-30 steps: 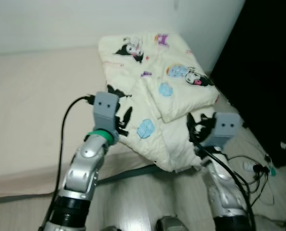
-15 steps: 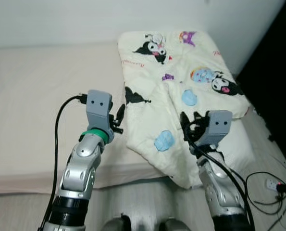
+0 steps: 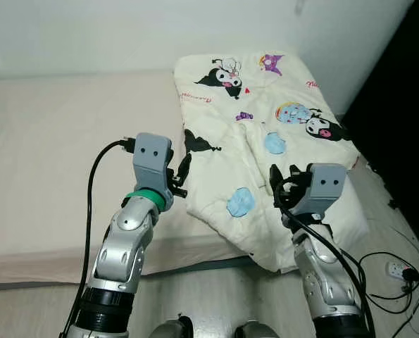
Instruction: Clean up the room
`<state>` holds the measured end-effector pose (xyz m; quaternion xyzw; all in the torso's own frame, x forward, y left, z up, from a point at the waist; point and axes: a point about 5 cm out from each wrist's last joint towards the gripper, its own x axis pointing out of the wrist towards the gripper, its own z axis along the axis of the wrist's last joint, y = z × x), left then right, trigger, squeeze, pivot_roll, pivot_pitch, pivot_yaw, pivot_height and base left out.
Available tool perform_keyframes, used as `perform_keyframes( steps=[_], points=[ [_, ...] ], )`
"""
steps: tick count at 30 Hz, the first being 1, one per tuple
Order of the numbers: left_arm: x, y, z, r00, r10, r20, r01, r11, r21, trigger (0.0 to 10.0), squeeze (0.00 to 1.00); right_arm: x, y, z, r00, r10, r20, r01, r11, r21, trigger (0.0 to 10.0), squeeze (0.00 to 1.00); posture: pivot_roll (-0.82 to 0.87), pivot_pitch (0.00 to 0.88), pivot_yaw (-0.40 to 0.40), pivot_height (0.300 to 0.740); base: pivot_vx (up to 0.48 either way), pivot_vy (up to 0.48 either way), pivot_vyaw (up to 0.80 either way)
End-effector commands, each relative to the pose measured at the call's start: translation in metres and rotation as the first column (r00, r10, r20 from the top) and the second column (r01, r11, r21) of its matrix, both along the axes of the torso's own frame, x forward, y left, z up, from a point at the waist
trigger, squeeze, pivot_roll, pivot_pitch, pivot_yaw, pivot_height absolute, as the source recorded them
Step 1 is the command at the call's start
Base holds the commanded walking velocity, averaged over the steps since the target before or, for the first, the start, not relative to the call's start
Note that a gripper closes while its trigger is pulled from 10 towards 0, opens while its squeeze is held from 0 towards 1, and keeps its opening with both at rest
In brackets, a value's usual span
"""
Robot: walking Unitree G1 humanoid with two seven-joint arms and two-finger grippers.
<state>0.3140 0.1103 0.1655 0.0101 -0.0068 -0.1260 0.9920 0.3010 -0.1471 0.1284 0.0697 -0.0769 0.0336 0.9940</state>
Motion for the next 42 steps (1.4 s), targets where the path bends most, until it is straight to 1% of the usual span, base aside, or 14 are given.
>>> perform_keyframes(
  steps=[1, 31, 33, 42],
  points=[
    [-0.0019, 0.0021, -0.0060, 1.000, 0.000, -0.022, 0.000, 1.000, 0.013, 10.0, 0.00, -0.0026, -0.0007, -0.0071, 1.000, -0.010, -0.024, 0.010, 1.000, -0.001, 10.0, 0.00, -0.12, 0.084, 0.090, 0.691, 0.000, 0.000, 0.00],
    [-0.0015, 0.0028, -0.0063, 1.000, -0.006, -0.018, 0.006, 1.000, 0.030, 10.0, 0.00, -0.0002, -0.0037, -0.0069, 1.000, -0.021, -0.023, 0.021, 1.000, 0.010, 10.0, 0.00, -0.12, 0.081, 0.095, 0.576, 0.000, 0.000, 0.00],
    [-0.0017, 0.0026, -0.0061, 1.000, -0.007, -0.017, 0.007, 1.000, 0.030, 10.0, 0.00, 0.0004, -0.0045, -0.0065, 1.000, -0.022, -0.022, 0.022, 1.000, 0.010, 10.0, 0.00, -0.12, 0.080, 0.094, 0.561, 0.000, 0.000, 0.00],
    [-0.0026, 0.0028, -0.0059, 1.000, -0.008, -0.018, 0.008, 0.999, 0.031, 10.0, 0.00, 0.0019, -0.0043, -0.0048, 1.000, -0.011, -0.013, 0.011, 1.000, 0.010, 10.0, 0.00, -0.11, 0.085, 0.098, 0.526, 0.000, 0.000, 0.00]
  ],
)
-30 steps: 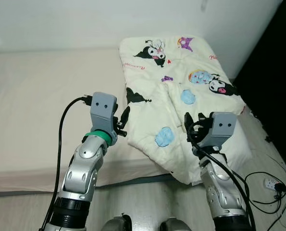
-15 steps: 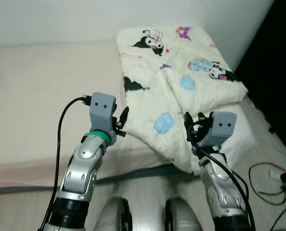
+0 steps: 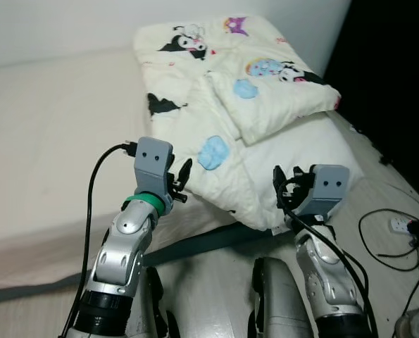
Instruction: Clean up the room
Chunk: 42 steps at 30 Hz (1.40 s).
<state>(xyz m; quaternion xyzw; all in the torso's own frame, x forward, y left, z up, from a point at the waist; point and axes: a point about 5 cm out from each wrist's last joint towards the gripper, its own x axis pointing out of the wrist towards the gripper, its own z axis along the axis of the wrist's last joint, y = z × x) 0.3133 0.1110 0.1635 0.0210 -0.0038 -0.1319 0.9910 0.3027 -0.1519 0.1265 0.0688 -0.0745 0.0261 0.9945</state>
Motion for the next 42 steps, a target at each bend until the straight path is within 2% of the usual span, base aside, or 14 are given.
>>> perform_keyframes(
  steps=[1, 10, 12, 16, 24, 28, 33, 39, 41, 42],
  points=[
    [-0.003, 0.002, -0.004, 1.000, 0.003, -0.016, -0.003, 1.000, 0.011, 10.0, 0.00, 0.004, 0.002, 0.000, 1.000, 0.028, -0.001, -0.028, 1.000, 0.003, 10.0, 0.00, -0.10, 0.091, 0.097, 0.526, 0.000, 0.000, 0.00],
    [-0.007, 0.003, -0.003, 1.000, 0.010, -0.017, -0.010, 1.000, 0.010, 10.0, 0.00, 0.016, 0.003, 0.008, 0.996, 0.090, 0.016, -0.090, 0.996, -0.025, 10.0, 0.00, -0.09, 0.111, 0.094, 0.526, 0.000, 0.000, 0.00],
    [-0.008, 0.003, -0.002, 1.000, 0.015, -0.017, -0.014, 1.000, 0.007, 10.0, 0.00, 0.020, 0.005, 0.010, 0.988, 0.152, 0.019, -0.151, 0.987, -0.045, 10.0, 0.00, -0.08, 0.125, 0.094, 0.526, 0.000, 0.000, 0.00],
    [-0.009, 0.004, -0.001, 1.000, 0.016, -0.016, -0.016, 1.000, 0.006, 10.0, 0.00, 0.022, 0.005, 0.010, 0.981, 0.195, 0.015, -0.194, 0.979, -0.059, 10.0, 0.00, -0.07, 0.137, 0.096, 0.526, 0.000, 0.000, 0.00],
    [-0.016, 0.009, 0.002, 0.999, 0.028, -0.016, -0.028, 0.999, 0.016, 10.0, 0.00, 0.032, 0.004, 0.000, 0.942, 0.331, -0.057, -0.334, 0.941, -0.052, 10.0, 0.00, -0.04, 0.168, 0.103, 0.526, 0.000, 0.000, 0.00],
    [-0.020, 0.024, 0.006, 0.997, 0.070, -0.009, -0.070, 0.997, 0.043, 10.0, 0.00, 0.044, 0.008, -0.002, 0.915, 0.392, -0.095, -0.393, 0.920, 0.005, 10.0, 0.00, -0.01, 0.194, 0.103, 0.526, 0.000, 0.000, 0.00],
    [-0.024, 0.039, 0.008, 0.993, 0.117, -0.011, -0.116, 0.991, 0.064, 10.0, 0.00, 0.053, 0.008, -0.003, 0.897, 0.425, -0.125, -0.431, 0.902, -0.025, 10.0, 0.00, 0.03, 0.218, 0.104, 0.526, 0.000, 0.000, 0.00],
    [-0.027, 0.043, 0.011, 0.992, 0.129, -0.012, -0.128, 0.989, 0.073, 10.0, 0.00, 0.060, 0.007, -0.004, 0.879, 0.454, -0.147, -0.464, 0.885, -0.045, 10.0, 0.00, 0.05, 0.231, 0.108, 0.526, 0.000, 0.000, 0.00],
    [-0.029, 0.043, 0.011, 0.991, 0.130, -0.014, -0.129, 0.989, 0.076, 10.0, 0.00, 0.063, 0.012, 0.000, 0.855, 0.498, -0.146, -0.509, 0.859, -0.048, 10.0, 0.00, 0.06, 0.238, 0.110, 0.526, 0.000, 0.000, 0.00],
    [-0.029, 0.043, 0.011, 0.991, 0.130, -0.014, -0.129, 0.989, 0.076, 10.0, 0.00, 0.063, 0.012, 0.000, 0.855, 0.498, -0.146, -0.509, 0.859, -0.048, 10.0, 0.00, 0.06, 0.238, 0.110, 0.526, 0.000, 0.000, 0.00]
  ],
)
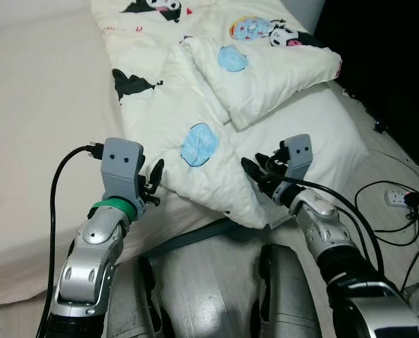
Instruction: Clean up the room
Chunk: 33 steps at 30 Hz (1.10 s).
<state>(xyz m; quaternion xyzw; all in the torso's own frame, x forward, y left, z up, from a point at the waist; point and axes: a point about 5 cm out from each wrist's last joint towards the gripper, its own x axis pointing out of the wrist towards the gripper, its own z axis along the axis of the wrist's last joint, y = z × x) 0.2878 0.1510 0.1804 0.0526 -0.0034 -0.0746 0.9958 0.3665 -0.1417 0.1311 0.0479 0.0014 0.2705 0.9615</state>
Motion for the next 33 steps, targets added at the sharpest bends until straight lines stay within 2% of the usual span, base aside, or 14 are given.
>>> perform_keyframes(
  steps=[1, 10, 13, 14, 16, 17, 18, 19, 22, 25, 27, 29, 31, 33],
  points=[
    [-0.005, 0.004, -0.005, 0.999, 0.017, -0.031, -0.017, 1.000, 0.013, 10.0, 0.00, 0.000, 0.006, -0.003, 0.998, 0.061, -0.015, -0.061, 0.998, -0.028, 10.0, 0.00, 0.06, 0.240, 0.111, 0.526, 0.000, 0.000, 0.00],
    [-0.005, 0.005, -0.002, 0.999, 0.021, -0.034, -0.021, 1.000, 0.016, 10.0, 0.00, -0.007, 0.048, -0.007, 0.925, 0.374, -0.073, -0.378, 0.924, -0.055, 10.0, 0.00, 0.07, 0.235, 0.110, 0.526, 0.000, 0.000, 0.00],
    [-0.001, 0.009, 0.007, 0.999, 0.034, -0.003, -0.034, 0.999, 0.013, 10.0, 0.00, -0.034, 0.081, -0.022, 0.750, 0.647, -0.139, -0.658, 0.750, -0.061, 10.0, 0.00, 0.06, 0.228, 0.103, 0.526, 0.000, 0.000, 0.00],
    [-0.001, 0.009, 0.007, 0.999, 0.034, -0.003, -0.034, 0.999, 0.013, 10.0, 0.00, -0.034, 0.081, -0.022, 0.750, 0.647, -0.139, -0.658, 0.750, -0.061, 10.0, 0.00, 0.06, 0.228, 0.103, 0.526, 0.000, 0.000, 0.00],
    [0.004, 0.017, 0.019, 0.997, 0.067, 0.037, -0.067, 0.998, 0.011, 10.0, 0.00, -0.060, 0.097, -0.034, 0.587, 0.789, -0.181, -0.806, 0.590, -0.040, 10.0, 0.00, 0.05, 0.226, 0.100, 0.526, 0.000, 0.000, 0.00],
    [0.004, 0.017, 0.019, 0.997, 0.067, 0.037, -0.067, 0.998, 0.011, 10.0, 0.00, -0.060, 0.097, -0.034, 0.587, 0.789, -0.181, -0.806, 0.590, -0.040, 10.0, 0.00, 0.05, 0.226, 0.100, 0.526, 0.000, 0.000, 0.00],
    [0.007, 0.029, 0.033, 0.988, 0.122, 0.092, -0.123, 0.992, 0.005, 10.0, 0.00, -0.079, 0.101, -0.037, 0.486, 0.852, -0.197, -0.871, 0.490, -0.029, 10.0, 0.00, 0.05, 0.221, 0.093, 0.526, 0.000, 0.000, 0.00],
    [0.007, 0.029, 0.033, 0.988, 0.122, 0.092, -0.123, 0.992, 0.005, 10.0, 0.00, -0.079, 0.101, -0.037, 0.486, 0.852, -0.197, -0.871, 0.490, -0.029, 10.0, 0.00, 0.05, 0.221, 0.093, 0.526, 0.000, 0.000, 0.00],
    [0.008, 0.078, 0.088, 0.904, 0.315, 0.287, -0.308, 0.949, -0.073, 10.0, 0.00, -0.134, 0.113, -0.032, 0.222, 0.958, -0.184, -0.965, 0.243, 0.100, 10.0, 0.00, 0.03, 0.199, 0.085, 0.526, 0.000, 0.000, 0.00],
    [0.008, 0.087, 0.099, 0.885, 0.341, 0.317, -0.329, 0.940, -0.092, 10.0, 0.00, -0.143, 0.117, -0.026, 0.170, 0.972, -0.162, -0.967, 0.197, 0.164, 10.0, 0.00, 0.03, 0.194, 0.085, 0.526, 0.000, 0.000, 0.00],
    [0.011, 0.086, 0.110, 0.880, 0.321, 0.349, -0.310, 0.947, -0.088, 10.0, 0.00, -0.149, 0.128, 0.000, 0.064, 0.995, -0.077, -0.917, 0.089, 0.388, 10.0, 0.00, 0.03, 0.159, 0.081, 0.526, 0.000, 0.000, 0.00],
    [0.012, 0.083, 0.110, 0.884, 0.305, 0.354, -0.296, 0.952, -0.082, 10.0, 0.00, -0.148, 0.131, 0.006, 0.026, 0.998, -0.053, -0.898, 0.047, 0.437, 10.0, 0.00, 0.03, 0.153, 0.081, 0.526, 0.000, 0.000, 0.00],
    [0.015, 0.077, 0.108, 0.894, 0.285, 0.347, -0.276, 0.958, -0.076, 10.0, 0.00, -0.143, 0.131, 0.009, 0.021, 0.999, -0.047, -0.886, 0.040, 0.462, 10.0, 0.00, 0.03, 0.143, 0.081, 0.526, 0.000, 0.000, 0.00],
    [0.017, 0.067, 0.103, 0.908, 0.253, 0.335, -0.244, 0.967, -0.068, 10.0, 0.00, -0.134, 0.127, 0.004, 0.068, 0.995, -0.078, -0.918, 0.093, 0.386, 10.0, 0.00, 0.03, 0.146, 0.076, 0.526, 0.000, 0.000, 0.00]
  ],
)
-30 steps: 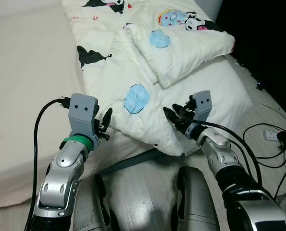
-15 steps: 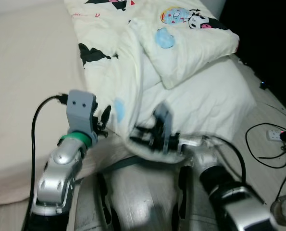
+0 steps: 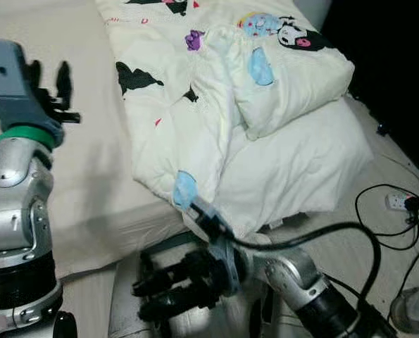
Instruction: Clean up the room
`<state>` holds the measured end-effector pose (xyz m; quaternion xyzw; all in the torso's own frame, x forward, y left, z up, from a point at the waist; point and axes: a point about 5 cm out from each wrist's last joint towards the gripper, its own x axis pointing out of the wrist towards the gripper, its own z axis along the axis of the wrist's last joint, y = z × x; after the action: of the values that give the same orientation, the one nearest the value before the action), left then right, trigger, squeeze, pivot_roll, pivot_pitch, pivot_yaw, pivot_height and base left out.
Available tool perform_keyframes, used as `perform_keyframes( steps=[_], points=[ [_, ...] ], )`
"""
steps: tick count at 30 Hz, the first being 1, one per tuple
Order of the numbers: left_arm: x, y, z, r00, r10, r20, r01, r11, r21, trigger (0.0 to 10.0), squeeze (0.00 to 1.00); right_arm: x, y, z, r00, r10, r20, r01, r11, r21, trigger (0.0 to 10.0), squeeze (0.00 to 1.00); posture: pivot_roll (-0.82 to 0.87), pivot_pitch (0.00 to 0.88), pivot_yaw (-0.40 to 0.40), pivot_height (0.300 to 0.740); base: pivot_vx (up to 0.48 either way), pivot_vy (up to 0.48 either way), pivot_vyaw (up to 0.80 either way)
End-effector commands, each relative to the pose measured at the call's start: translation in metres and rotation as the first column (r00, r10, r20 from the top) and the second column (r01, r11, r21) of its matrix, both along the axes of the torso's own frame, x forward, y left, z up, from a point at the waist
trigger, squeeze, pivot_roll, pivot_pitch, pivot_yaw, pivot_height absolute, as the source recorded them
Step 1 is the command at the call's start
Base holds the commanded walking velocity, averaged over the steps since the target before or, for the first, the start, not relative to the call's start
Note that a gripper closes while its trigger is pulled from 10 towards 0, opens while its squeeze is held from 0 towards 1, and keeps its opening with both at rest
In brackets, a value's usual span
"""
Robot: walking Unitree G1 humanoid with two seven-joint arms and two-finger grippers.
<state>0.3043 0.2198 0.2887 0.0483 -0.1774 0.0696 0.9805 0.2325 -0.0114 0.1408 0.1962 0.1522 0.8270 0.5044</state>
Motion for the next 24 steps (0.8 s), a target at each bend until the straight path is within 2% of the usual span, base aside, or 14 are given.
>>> perform_keyframes(
  steps=[1, 2, 3, 4, 5, 6, 7, 8, 9, 10, 13, 16, 18, 24],
  points=[
    [0.002, -0.012, -0.012, 0.998, -0.045, -0.035, 0.046, 0.999, 0.015, 10.0, 0.00, 0.015, -0.010, -0.010, 0.991, -0.101, 0.090, 0.106, 0.993, -0.054, 10.0, 0.00, 0.02, 0.144, 0.074, 0.526, 0.000, 0.000, 0.00],
    [0.002, -0.012, -0.012, 0.998, -0.045, -0.035, 0.046, 0.999, 0.015, 10.0, 0.00, 0.015, -0.010, -0.010, 0.991, -0.101, 0.090, 0.106, 0.993, -0.054, 10.0, 0.00, 0.02, 0.144, 0.074, 0.526, 0.000, 0.000, 0.00],
    [0.002, -0.021, -0.018, 0.996, -0.073, -0.056, 0.074, 0.997, 0.003, 10.0, 0.00, 0.029, -0.019, -0.012, 0.958, -0.224, 0.179, 0.241, 0.968, -0.078, 10.0, 0.00, 0.02, 0.151, 0.072, 0.526, 0.000, 0.000, 0.00],
    [0.002, -0.028, -0.025, 0.992, -0.098, -0.077, 0.098, 0.995, -0.006, 10.0, 0.00, 0.044, -0.031, -0.012, 0.887, -0.367, 0.280, 0.402, 0.913, -0.076, 10.0, 0.00, 0.01, 0.157, 0.072, 0.526, 0.000, 0.000, 0.00],
    [0.002, -0.028, -0.025, 0.992, -0.098, -0.077, 0.098, 0.995, -0.006, 10.0, 0.00, 0.044, -0.031, -0.012, 0.887, -0.367, 0.280, 0.402, 0.913, -0.076, 10.0, 0.00, 0.01, 0.157, 0.072, 0.526, 0.000, 0.000, 0.00],
    [0.001, -0.035, -0.035, 0.986, -0.123, -0.109, 0.121, 0.992, -0.024, 10.0, 0.00, 0.069, -0.057, 0.002, 0.684, -0.616, 0.390, 0.671, 0.741, -0.005, 10.0, 0.00, 0.00, 0.164, 0.067, 0.526, 0.000, 0.000, 0.00],
    [0.001, -0.035, -0.035, 0.986, -0.123, -0.109, 0.121, 0.992, -0.024, 10.0, 0.00, 0.069, -0.057, 0.002, 0.684, -0.616, 0.390, 0.671, 0.741, -0.005, 10.0, 0.00, 0.00, 0.164, 0.067, 0.526, 0.000, 0.000, 0.00],
    [0.000, -0.037, -0.038, 0.985, -0.130, -0.117, 0.127, 0.991, -0.027, 10.0, 0.00, 0.075, -0.066, 0.009, 0.604, -0.686, 0.405, 0.742, 0.669, 0.027, 10.0, 0.00, 0.00, 0.164, 0.064, 0.526, 0.000, 0.000, 0.00],
    [0.001, -0.038, -0.040, 0.983, -0.134, -0.124, 0.131, 0.991, -0.032, 10.0, 0.00, 0.080, -0.078, 0.020, 0.478, -0.756, 0.447, 0.817, 0.569, 0.089, 10.0, 0.00, 0.00, 0.163, 0.064, 0.526, 0.000, 0.000, 0.00],
    [0.001, -0.038, -0.040, 0.983, -0.134, -0.124, 0.131, 0.991, -0.032, 10.0, 0.00, 0.080, -0.078, 0.020, 0.478, -0.756, 0.447, 0.817, 0.569, 0.089, 10.0, 0.00, 0.00, 0.163, 0.064, 0.526, 0.000, 0.000, 0.00],
    [0.001, -0.039, -0.046, 0.980, -0.141, -0.140, 0.137, 0.990, -0.041, 10.0, 0.00, 0.078, -0.112, 0.044, 0.171, -0.862, 0.477, 0.926, 0.306, 0.221, 10.0, 0.00, -0.03, 0.168, 0.076, 0.526, 0.000, 0.000, 0.00],
    [0.004, -0.045, -0.051, 0.973, -0.167, -0.157, 0.161, 0.986, -0.050, 10.0, 0.00, 0.065, -0.140, 0.048, -0.013, -0.882, 0.471, 0.954, 0.131, 0.271, 10.0, 0.00, -0.06, 0.169, 0.091, 0.526, 0.000, 0.000, 0.00],
    [0.006, -0.050, -0.053, 0.968, -0.190, -0.163, 0.184, 0.982, -0.051, 10.0, 0.00, 0.061, -0.157, 0.036, -0.074, -0.887, 0.455, 0.966, 0.050, 0.254, 10.0, 0.00, -0.07, 0.169, 0.099, 0.526, 0.000, 0.000, 0.00],
    [0.008, -0.058, -0.050, 0.965, -0.212, -0.156, 0.206, 0.977, -0.051, 10.0, 0.00, 0.076, -0.175, 0.002, -0.097, -0.888, 0.449, 0.987, -0.027, 0.160, 10.0, 0.00, -0.04, 0.184, 0.108, 0.526, 0.000, 0.000, 0.00]
  ],
)
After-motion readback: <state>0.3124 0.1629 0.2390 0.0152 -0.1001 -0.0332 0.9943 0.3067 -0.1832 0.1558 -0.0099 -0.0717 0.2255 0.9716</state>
